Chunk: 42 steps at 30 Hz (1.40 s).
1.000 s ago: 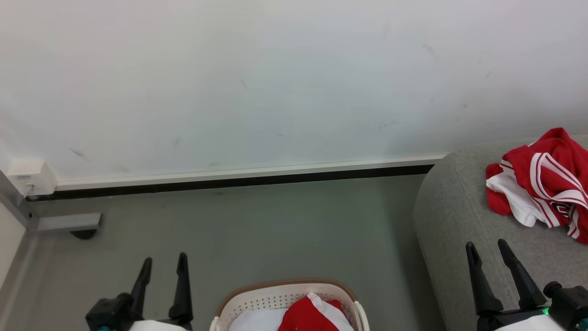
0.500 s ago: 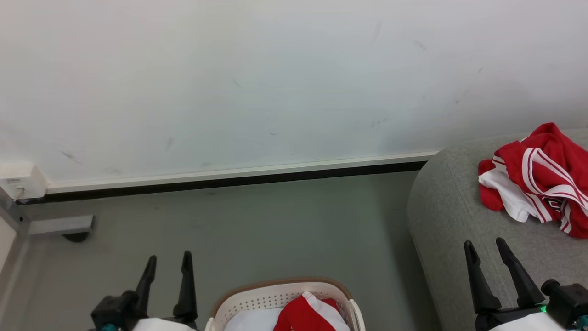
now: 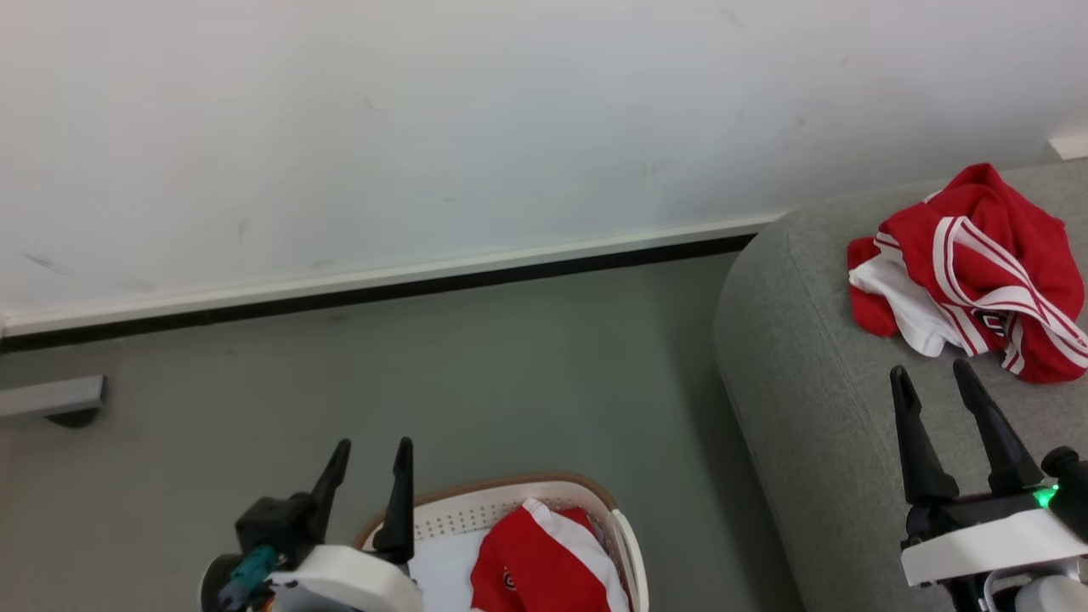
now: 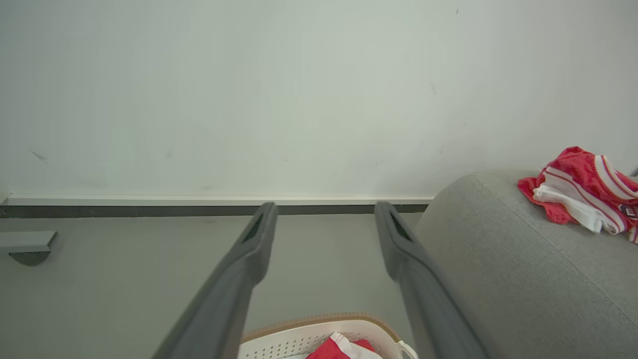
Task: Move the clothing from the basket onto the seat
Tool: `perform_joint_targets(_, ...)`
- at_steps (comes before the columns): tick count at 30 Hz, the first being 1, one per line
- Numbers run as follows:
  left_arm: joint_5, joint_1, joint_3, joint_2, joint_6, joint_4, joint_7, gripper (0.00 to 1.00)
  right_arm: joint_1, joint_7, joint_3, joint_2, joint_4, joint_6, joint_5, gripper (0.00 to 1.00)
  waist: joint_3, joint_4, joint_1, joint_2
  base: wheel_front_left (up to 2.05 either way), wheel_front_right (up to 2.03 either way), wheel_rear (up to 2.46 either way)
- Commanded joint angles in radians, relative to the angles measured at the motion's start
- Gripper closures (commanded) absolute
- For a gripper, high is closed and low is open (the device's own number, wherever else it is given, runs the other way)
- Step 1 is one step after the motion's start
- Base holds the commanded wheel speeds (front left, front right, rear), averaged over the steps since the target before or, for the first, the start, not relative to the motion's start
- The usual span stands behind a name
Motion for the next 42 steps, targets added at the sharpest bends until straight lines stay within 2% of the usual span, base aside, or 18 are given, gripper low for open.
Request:
perform_joint_targets(1,0.024,-0.042,-0.019,0.003,-0.009,0.045,-0.001,0.0,-0.031,0.001,-0.005,-0.009,-0.009,-0.002,-0.002,0.0,0.065,-0.037,-0.0001,0.0,0.0,0.0,0.0)
perform_joint_targets(9,0.063,-0.223,-0.075,0.009,-0.046,0.265,-0.001,0.0,-0.148,0.001,-0.017,-0.022,-0.045,-0.002,-0.004,0.0,0.236,-0.122,-0.0001,0.0,0.0,0.0,0.0)
perform_joint_targets(14,0.047,-0.334,-0.091,0.012,-0.064,0.443,0.006,0.0,-0.208,0.001,-0.019,0.003,-0.085,-0.002,0.005,0.0,0.34,-0.171,-0.0001,0.0,0.0,0.0,0.0)
perform_joint_targets(24,0.067,-0.536,-0.13,0.06,-0.079,0.767,0.078,0.0,-0.308,0.001,-0.031,0.058,-0.189,-0.002,0.02,0.0,0.544,-0.252,-0.0001,0.0,0.0,0.0,0.0)
perform_joint_targets(33,0.049,-0.672,-0.148,0.099,-0.092,0.877,0.144,0.0,-0.358,0.001,-0.052,0.102,-0.262,-0.002,0.041,0.0,0.703,-0.301,-0.0001,0.0,0.0,0.0,0.0)
perform_joint_targets(37,0.077,-0.72,-0.187,0.126,-0.092,0.904,0.194,0.0,-0.372,0.001,-0.047,0.121,-0.273,-0.002,0.048,0.0,0.759,-0.325,-0.0001,0.0,0.0,0.0,0.0)
perform_joint_targets(42,0.105,-0.748,-0.239,0.132,-0.094,0.928,0.276,0.0,-0.384,0.001,-0.031,0.139,-0.256,-0.002,0.054,0.0,0.797,-0.349,-0.0001,0.0,0.0,0.0,0.0)
